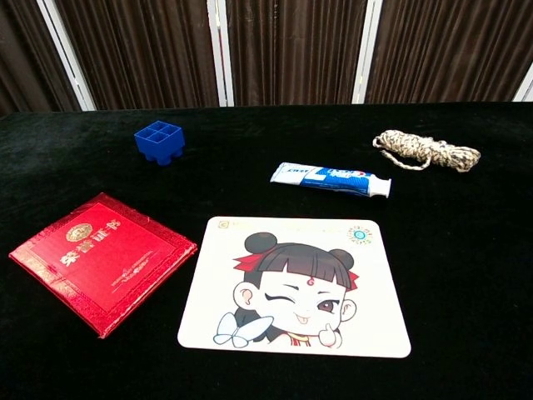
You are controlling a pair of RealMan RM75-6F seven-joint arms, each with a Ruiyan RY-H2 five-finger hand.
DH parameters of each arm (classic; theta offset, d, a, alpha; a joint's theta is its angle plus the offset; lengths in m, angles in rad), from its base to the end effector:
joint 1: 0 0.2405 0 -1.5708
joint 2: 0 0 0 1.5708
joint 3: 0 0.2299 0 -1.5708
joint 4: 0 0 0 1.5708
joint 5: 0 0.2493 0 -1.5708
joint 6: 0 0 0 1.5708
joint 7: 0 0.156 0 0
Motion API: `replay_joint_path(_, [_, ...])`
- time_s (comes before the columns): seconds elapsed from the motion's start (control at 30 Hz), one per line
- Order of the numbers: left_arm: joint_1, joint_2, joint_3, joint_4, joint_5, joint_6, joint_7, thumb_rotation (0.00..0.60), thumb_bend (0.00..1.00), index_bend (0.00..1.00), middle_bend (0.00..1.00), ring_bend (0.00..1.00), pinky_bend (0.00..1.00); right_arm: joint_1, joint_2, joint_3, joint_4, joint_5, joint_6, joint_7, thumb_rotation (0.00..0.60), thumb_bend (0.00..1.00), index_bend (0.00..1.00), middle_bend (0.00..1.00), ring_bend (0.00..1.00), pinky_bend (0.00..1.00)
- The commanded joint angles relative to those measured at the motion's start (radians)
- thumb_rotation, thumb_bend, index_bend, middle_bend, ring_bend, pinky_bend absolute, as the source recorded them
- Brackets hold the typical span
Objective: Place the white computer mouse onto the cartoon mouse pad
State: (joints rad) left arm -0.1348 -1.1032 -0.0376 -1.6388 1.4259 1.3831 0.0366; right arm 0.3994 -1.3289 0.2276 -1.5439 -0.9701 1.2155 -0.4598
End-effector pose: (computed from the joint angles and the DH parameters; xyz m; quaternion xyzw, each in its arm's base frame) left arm -0.3065 0.2051 0.1015 -0.6083 -0.4146 -0.3506 0.5789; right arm -0.2735 -0.3168 0.0588 0.5864 -0.4057 0.2800 0.6428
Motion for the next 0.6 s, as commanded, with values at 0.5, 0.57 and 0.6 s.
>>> replay_joint_path(0.5, [0.002,-0.005,-0.004,-0.006,-0.010,0.003,0.020,0.600,0.18,0.00,0.00,0.00,0.00,-0.035,0.172,-0.269,0.150,-0.571,-0.078,0.381,0.600,0.10,0.20,0.11,0.00,0.00])
replay_joint_path(0.57, [0.002,-0.005,-0.004,-0.007,-0.013,0.003,0.021,0.600,0.18,0.00,0.00,0.00,0.00,-0.033,0.153,-0.278,0.184,-0.589,-0.081,0.401,0.600,0.10,0.21,0.10,0.00,0.00])
replay_joint_path(0.6, [0.002,-0.005,-0.005,-0.008,-0.015,0.003,0.022,0.600,0.18,0.00,0.00,0.00,0.00,-0.031,0.144,-0.282,0.201,-0.595,-0.085,0.412,0.600,0.10,0.21,0.10,0.00,0.00])
